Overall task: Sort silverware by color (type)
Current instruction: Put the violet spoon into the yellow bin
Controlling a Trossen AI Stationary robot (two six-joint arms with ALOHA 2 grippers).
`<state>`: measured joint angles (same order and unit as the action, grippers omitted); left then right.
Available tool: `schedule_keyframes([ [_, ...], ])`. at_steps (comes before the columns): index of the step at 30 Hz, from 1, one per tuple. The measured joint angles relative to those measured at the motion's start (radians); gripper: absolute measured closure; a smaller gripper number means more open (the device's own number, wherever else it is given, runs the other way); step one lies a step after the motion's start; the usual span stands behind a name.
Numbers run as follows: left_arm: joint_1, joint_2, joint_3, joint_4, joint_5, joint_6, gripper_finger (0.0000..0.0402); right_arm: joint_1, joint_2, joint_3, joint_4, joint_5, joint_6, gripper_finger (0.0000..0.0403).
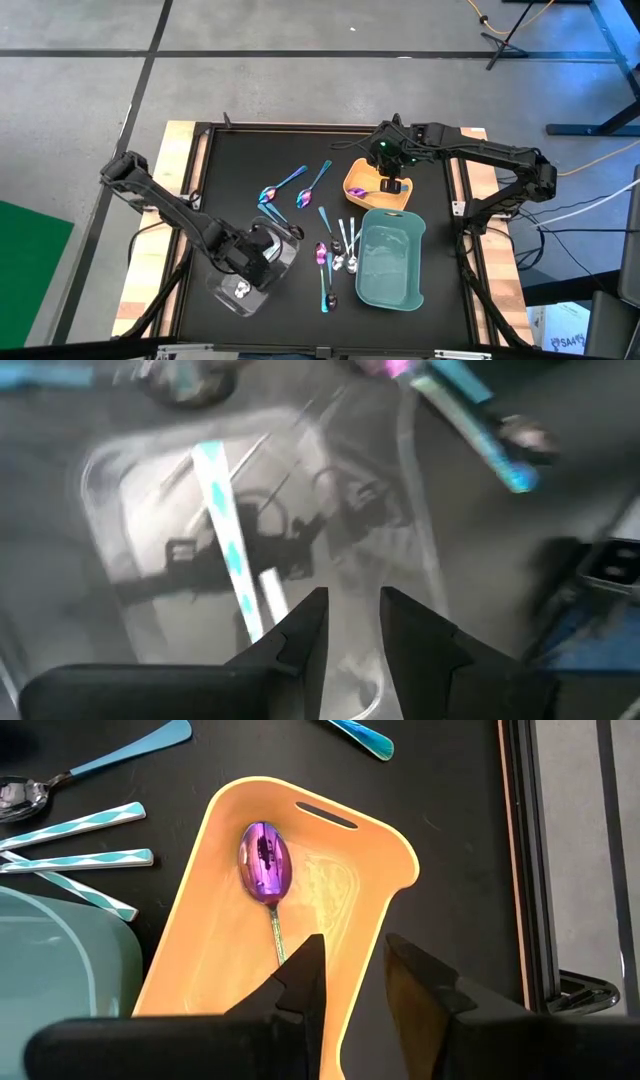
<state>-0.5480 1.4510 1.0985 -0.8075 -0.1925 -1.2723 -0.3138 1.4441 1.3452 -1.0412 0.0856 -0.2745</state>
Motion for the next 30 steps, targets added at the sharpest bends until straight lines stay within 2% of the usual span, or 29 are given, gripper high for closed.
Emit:
schedule_keyframes([
  [8, 0.007, -0.082, 0.000, 0.011, -0.120, 0.181, 0.0315, 0.000, 0.000, 0.000, 0.040, 0.000, 0.000, 0.0231],
  [13, 0.033, -0.111, 0.000, 0.011, -0.166, 0.289, 0.0315, 0.000, 0.000, 0.000, 0.109, 0.000, 0.000, 0.0202],
  [21, 0.109, -0.112, 0.000, 0.012, -0.159, 0.458, 0.0315, 0.000, 0.000, 0.000, 0.238, -0.006, -0.104, 0.0201],
  [30, 0.190, -0.111, 0.000, 0.019, -0.157, 0.631, 0.0315, -0.001, 0.049, 0.000, 0.397, -0.151, -0.207, 0.0203],
])
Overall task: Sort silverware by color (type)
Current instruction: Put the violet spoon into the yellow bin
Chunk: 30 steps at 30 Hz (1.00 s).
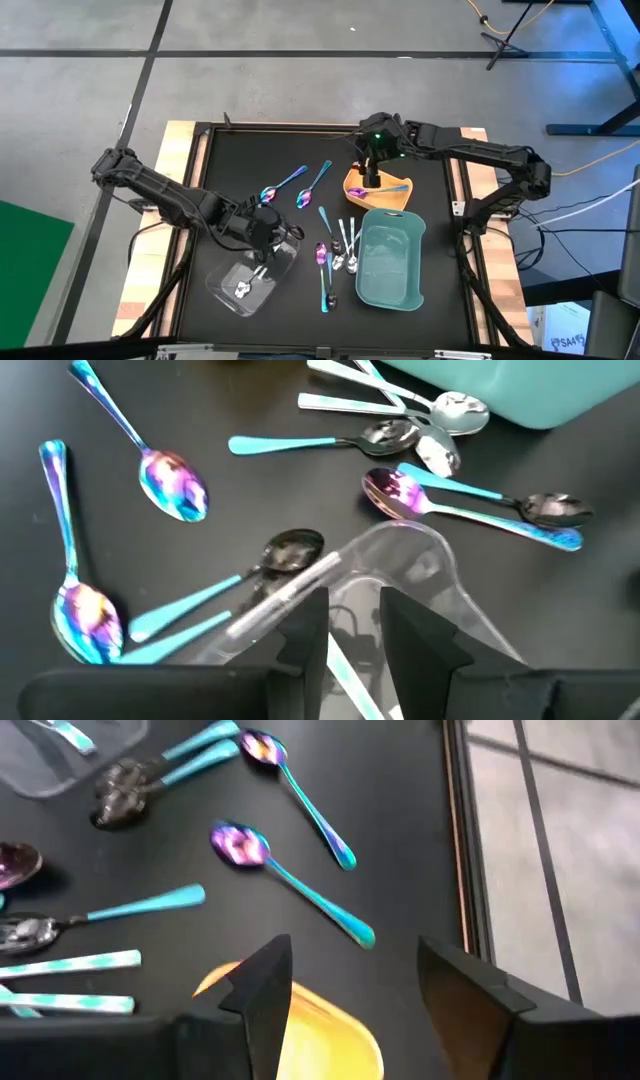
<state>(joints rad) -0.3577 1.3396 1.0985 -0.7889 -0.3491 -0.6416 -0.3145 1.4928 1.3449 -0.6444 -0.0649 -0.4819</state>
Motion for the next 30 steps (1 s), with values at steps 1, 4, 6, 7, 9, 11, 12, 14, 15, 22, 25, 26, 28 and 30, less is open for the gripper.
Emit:
schedule_keyframes([
  [1, 0.011, 0.000, 0.000, 0.002, 0.000, 0.017, 0.0315, 0.000, 0.011, 0.000, 0.013, -0.007, -0.007, 0.0203],
  [4, 0.043, 0.000, 0.000, 0.016, 0.013, 0.062, 0.0315, 0.000, 0.048, 0.000, 0.048, -0.008, -0.037, 0.0203],
  [6, 0.064, 0.000, 0.000, 0.032, 0.034, 0.091, 0.0315, 0.000, 0.076, 0.000, 0.073, -0.008, -0.054, 0.0203],
  [7, 0.073, 0.000, 0.000, 0.038, 0.043, 0.105, 0.0315, 0.000, 0.090, 0.000, 0.088, -0.008, -0.058, 0.0203],
  [9, 0.092, 0.000, 0.000, 0.047, 0.064, 0.129, 0.0315, 0.000, 0.120, 0.000, 0.115, -0.008, -0.073, 0.0203],
  [11, 0.111, 0.000, 0.000, 0.053, 0.080, 0.140, 0.0315, 0.000, 0.153, 0.000, 0.141, -0.018, -0.089, 0.0203],
  [12, 0.119, 0.000, 0.000, 0.052, 0.082, 0.142, 0.0315, 0.000, 0.169, 0.000, 0.150, -0.030, -0.100, 0.0203],
  [14, 0.130, 0.000, 0.000, 0.052, 0.083, 0.142, 0.0315, 0.000, 0.201, 0.000, 0.178, -0.052, -0.104, 0.0203],
  [15, 0.134, 0.000, 0.000, 0.052, 0.083, 0.143, 0.0315, 0.000, 0.218, 0.000, 0.196, -0.066, -0.104, 0.0203],
  [22, 0.147, 0.000, 0.000, 0.052, 0.086, 0.154, 0.0315, 0.000, 0.330, 0.029, 0.274, -0.163, -0.107, 0.0203],
  [25, 0.146, 0.000, 0.000, 0.052, 0.086, 0.154, 0.0315, 0.000, 0.386, 0.094, 0.262, -0.165, -0.107, 0.0203],
  [26, 0.146, 0.000, 0.000, 0.053, 0.086, 0.154, 0.0315, 0.000, 0.404, 0.121, 0.246, -0.165, -0.107, 0.0203],
  [28, 0.146, 0.000, 0.000, 0.061, 0.092, 0.154, 0.0315, 0.000, 0.444, 0.181, 0.201, -0.172, -0.107, 0.0203],
  [30, 0.146, 0.000, 0.000, 0.070, 0.104, 0.154, 0.0315, 0.000, 0.487, 0.245, 0.147, -0.172, -0.108, 0.0203],
])
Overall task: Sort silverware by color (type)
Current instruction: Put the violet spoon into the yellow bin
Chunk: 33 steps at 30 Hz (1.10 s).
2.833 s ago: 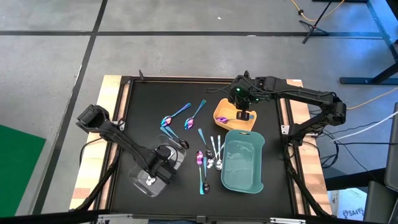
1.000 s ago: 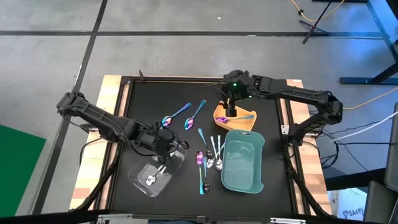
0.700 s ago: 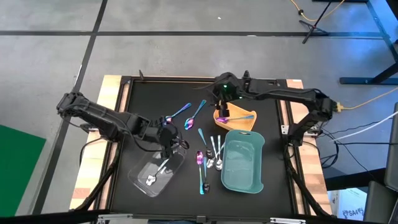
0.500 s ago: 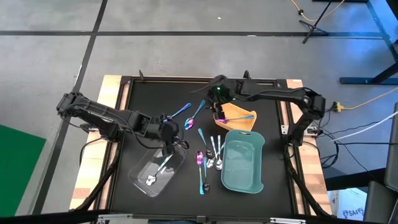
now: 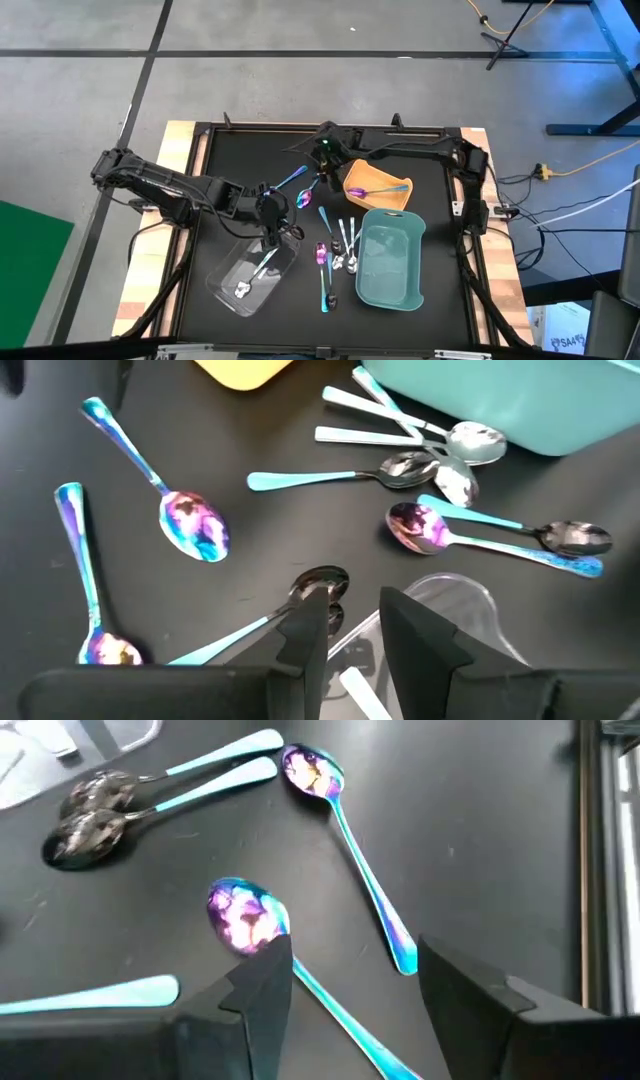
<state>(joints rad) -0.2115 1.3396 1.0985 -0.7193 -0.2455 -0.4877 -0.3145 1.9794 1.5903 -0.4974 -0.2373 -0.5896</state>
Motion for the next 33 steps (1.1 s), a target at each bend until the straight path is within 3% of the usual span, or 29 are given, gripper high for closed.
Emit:
schedule_keyframes([
  [6, 0.000, 0.000, 0.000, 0.012, 0.004, 0.001, 0.0315, 0.000, 0.112, 0.132, -0.156, -0.001, -0.043, 0.0203],
  [33, 0.000, 0.000, 0.000, 0.029, 0.004, -0.007, 0.0315, 0.000, 0.294, 0.136, -0.125, 0.007, -0.099, 0.0203],
])
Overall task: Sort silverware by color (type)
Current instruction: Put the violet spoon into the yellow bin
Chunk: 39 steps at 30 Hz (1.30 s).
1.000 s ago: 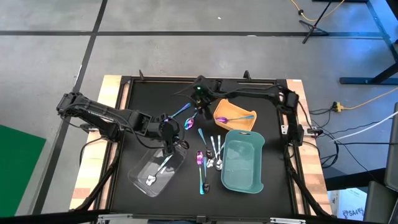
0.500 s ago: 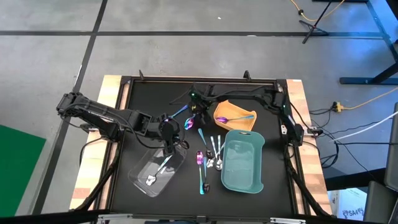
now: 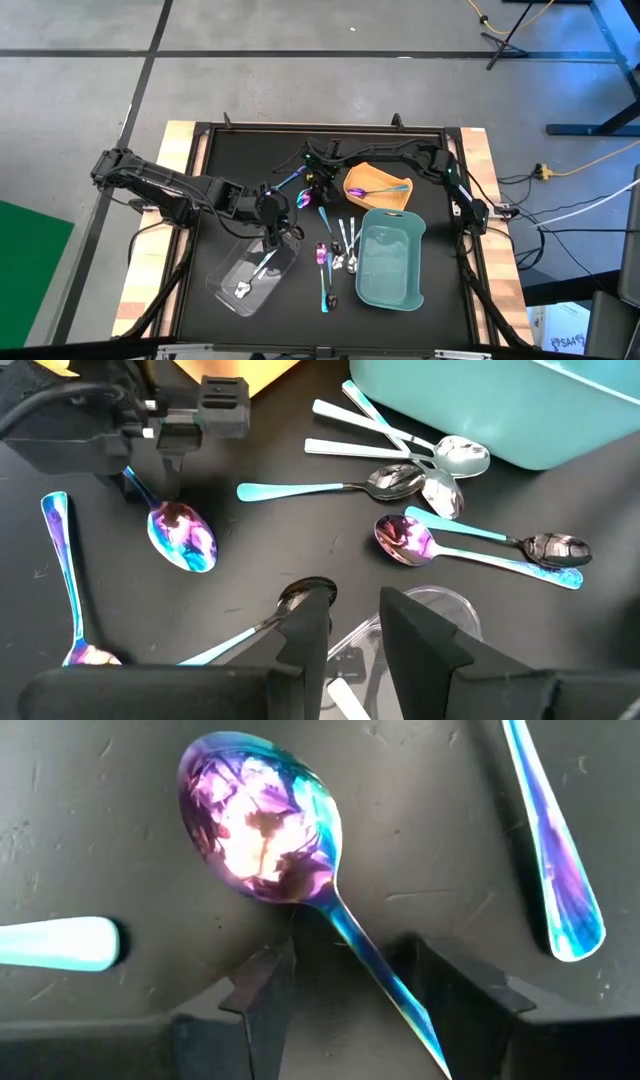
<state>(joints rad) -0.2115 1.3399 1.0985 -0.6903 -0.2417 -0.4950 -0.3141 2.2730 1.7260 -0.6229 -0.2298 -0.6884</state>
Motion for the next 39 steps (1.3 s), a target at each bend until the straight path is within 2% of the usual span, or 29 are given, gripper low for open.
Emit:
schedule_keyframes([
  [5, 0.000, 0.000, 0.000, 0.005, 0.000, -0.001, 0.0315, 0.000, 0.001, 0.000, 0.000, -0.003, 0.000, 0.0211],
  [15, 0.000, 0.000, 0.000, 0.005, -0.001, -0.002, 0.0315, 0.001, 0.002, 0.000, -0.002, -0.003, 0.000, 0.0289],
  [21, 0.000, 0.000, 0.000, 0.005, -0.001, -0.002, 0.0315, 0.001, 0.002, 0.000, 0.000, -0.002, 0.000, 0.0315],
  [39, 0.000, 0.000, 0.000, 0.005, -0.001, -0.003, 0.0315, 0.000, 0.003, 0.000, 0.003, 0.001, 0.001, 0.0327],
])
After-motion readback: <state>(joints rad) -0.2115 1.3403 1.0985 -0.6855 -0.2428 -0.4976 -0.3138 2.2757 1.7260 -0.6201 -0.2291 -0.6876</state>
